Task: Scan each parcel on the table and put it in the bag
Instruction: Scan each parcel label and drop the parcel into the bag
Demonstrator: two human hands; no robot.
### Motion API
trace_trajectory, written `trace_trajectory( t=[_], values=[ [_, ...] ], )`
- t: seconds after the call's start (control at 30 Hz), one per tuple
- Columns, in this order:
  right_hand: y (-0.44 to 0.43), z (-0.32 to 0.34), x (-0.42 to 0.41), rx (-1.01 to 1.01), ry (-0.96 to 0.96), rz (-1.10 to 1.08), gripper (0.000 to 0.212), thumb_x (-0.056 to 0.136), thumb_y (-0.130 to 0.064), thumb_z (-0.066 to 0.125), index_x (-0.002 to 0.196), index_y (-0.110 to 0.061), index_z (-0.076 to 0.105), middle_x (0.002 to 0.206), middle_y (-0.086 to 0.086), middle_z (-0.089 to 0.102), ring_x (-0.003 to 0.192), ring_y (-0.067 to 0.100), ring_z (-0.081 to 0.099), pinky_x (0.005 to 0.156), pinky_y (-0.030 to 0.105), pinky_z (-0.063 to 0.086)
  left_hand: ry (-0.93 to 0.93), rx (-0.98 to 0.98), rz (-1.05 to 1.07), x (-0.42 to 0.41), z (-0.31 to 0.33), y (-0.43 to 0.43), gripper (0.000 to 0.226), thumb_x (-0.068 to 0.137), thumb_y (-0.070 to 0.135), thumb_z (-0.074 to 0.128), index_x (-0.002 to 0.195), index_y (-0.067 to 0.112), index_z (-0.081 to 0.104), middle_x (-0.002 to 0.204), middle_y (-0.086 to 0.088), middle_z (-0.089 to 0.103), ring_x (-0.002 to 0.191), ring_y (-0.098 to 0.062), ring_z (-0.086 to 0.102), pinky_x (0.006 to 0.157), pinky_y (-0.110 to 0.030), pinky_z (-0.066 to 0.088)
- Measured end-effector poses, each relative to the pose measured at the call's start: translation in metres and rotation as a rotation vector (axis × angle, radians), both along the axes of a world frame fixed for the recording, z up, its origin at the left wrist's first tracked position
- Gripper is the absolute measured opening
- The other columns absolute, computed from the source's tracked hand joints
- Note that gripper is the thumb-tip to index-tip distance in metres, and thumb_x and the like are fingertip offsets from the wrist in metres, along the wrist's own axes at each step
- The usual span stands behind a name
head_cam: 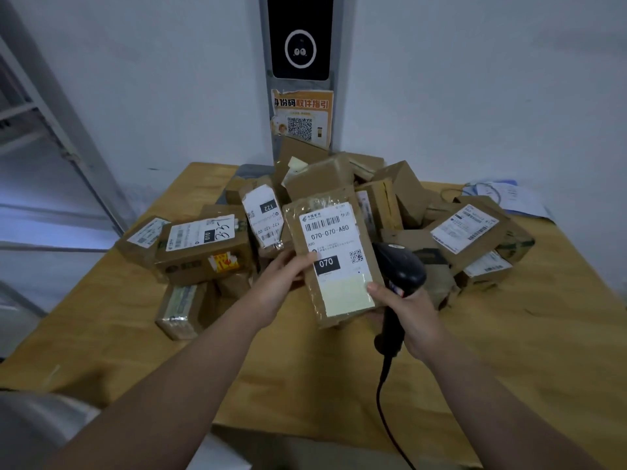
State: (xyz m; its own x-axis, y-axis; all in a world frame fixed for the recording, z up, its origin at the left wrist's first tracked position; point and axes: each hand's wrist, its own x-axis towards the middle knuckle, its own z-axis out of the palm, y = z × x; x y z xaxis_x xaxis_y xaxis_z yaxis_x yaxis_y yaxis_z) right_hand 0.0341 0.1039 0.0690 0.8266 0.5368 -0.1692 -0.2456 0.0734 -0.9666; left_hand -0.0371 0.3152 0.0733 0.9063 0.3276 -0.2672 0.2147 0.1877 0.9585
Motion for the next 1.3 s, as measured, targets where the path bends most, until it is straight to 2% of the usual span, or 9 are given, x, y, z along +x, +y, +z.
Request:
trace_trajectory(
  t=[0.13, 0.2, 0.33, 0.43, 0.57, 0.87, 0.97, 1.2, 1.3],
  values=[
    [-0.027, -0.013, -0.007, -0.061, 0.054, -0.007, 0.027, 0.086, -0.015, 0.070, 0.112, -0.018, 0.067, 0.106, 0.003, 0.075, 0.102, 0.023, 0.070, 0.087, 0.045, 0.057, 0.048, 0.022, 0.079, -0.007, -0.003, -0.025, 0.046, 0.086, 0.033, 0.069, 0.126, 0.014, 0.056, 0.110, 0.000, 0.071, 0.100, -0.019, 0.068, 0.094, -0.038, 0.052],
    [-0.034, -0.020, -0.009, -0.135, 0.047, -0.053, 0.031, 0.082, -0.022, 0.075, 0.111, -0.016, 0.068, 0.105, 0.004, 0.075, 0.102, 0.024, 0.069, 0.092, 0.051, 0.054, 0.079, 0.057, 0.125, -0.017, -0.008, -0.034, 0.044, 0.086, 0.032, 0.070, 0.124, 0.014, 0.055, 0.110, -0.001, 0.070, 0.098, -0.019, 0.068, 0.089, -0.037, 0.054],
    [-0.043, -0.027, -0.020, -0.290, -0.034, -0.174, 0.026, 0.080, -0.026, 0.077, 0.103, -0.017, 0.068, 0.099, 0.002, 0.072, 0.094, 0.019, 0.066, 0.084, 0.041, 0.056, 0.124, 0.143, 0.138, -0.036, -0.025, -0.049, 0.027, 0.084, 0.031, 0.073, 0.105, 0.026, 0.057, 0.109, 0.002, 0.067, 0.098, -0.013, 0.065, 0.074, -0.026, 0.052],
    [-0.050, -0.027, -0.034, -0.343, -0.099, -0.105, 0.014, 0.081, -0.021, 0.076, 0.090, -0.014, 0.069, 0.076, 0.001, 0.069, 0.076, 0.018, 0.066, 0.074, 0.038, 0.057, 0.178, 0.147, 0.148, -0.046, -0.040, -0.059, 0.046, 0.081, 0.031, 0.076, 0.118, 0.018, 0.052, 0.111, 0.003, 0.064, 0.097, -0.011, 0.063, 0.069, -0.021, 0.051],
    [-0.056, -0.031, -0.054, -0.463, -0.132, 0.044, 0.011, 0.082, -0.011, 0.071, 0.080, -0.001, 0.067, 0.054, 0.002, 0.058, 0.051, 0.015, 0.054, 0.052, 0.028, 0.045, 0.243, 0.163, 0.177, -0.052, -0.063, -0.067, 0.060, 0.077, 0.035, 0.080, 0.126, 0.010, 0.055, 0.116, -0.002, 0.065, 0.098, -0.012, 0.063, 0.066, -0.019, 0.050],
    [-0.069, -0.032, -0.071, -0.431, -0.103, -0.015, 0.025, 0.083, -0.028, 0.074, 0.076, -0.004, 0.068, 0.056, 0.006, 0.063, 0.051, 0.017, 0.061, 0.055, 0.029, 0.052, 0.253, 0.133, 0.174, -0.058, -0.081, -0.074, 0.048, 0.079, 0.028, 0.079, 0.118, 0.010, 0.059, 0.113, -0.003, 0.066, 0.097, -0.012, 0.062, 0.067, -0.018, 0.049],
    [-0.073, -0.026, -0.072, -0.525, -0.163, -0.004, 0.024, 0.084, -0.019, 0.070, 0.065, -0.007, 0.064, 0.050, 0.005, 0.059, 0.047, 0.017, 0.059, 0.054, 0.029, 0.053, 0.235, 0.137, 0.152, -0.058, -0.082, -0.075, 0.043, 0.080, 0.027, 0.077, 0.116, 0.012, 0.060, 0.110, 0.000, 0.066, 0.098, -0.011, 0.063, 0.070, -0.018, 0.051],
    [-0.071, -0.013, -0.077, -0.547, -0.183, 0.039, 0.016, 0.080, -0.014, 0.067, 0.067, -0.008, 0.063, 0.049, 0.003, 0.057, 0.042, 0.014, 0.056, 0.050, 0.027, 0.049, 0.220, 0.144, 0.154, -0.055, -0.088, -0.075, 0.044, 0.080, 0.029, 0.077, 0.118, 0.012, 0.063, 0.110, -0.001, 0.069, 0.103, -0.014, 0.064, 0.085, -0.026, 0.053],
    [-0.071, -0.012, -0.076, -0.546, -0.181, 0.035, 0.013, 0.081, -0.015, 0.068, 0.071, -0.007, 0.064, 0.049, 0.002, 0.057, 0.042, 0.013, 0.056, 0.052, 0.028, 0.050, 0.219, 0.142, 0.164, -0.054, -0.089, -0.075, 0.048, 0.079, 0.029, 0.078, 0.120, 0.012, 0.061, 0.112, -0.001, 0.068, 0.103, -0.014, 0.064, 0.080, -0.023, 0.053]
  ],
)
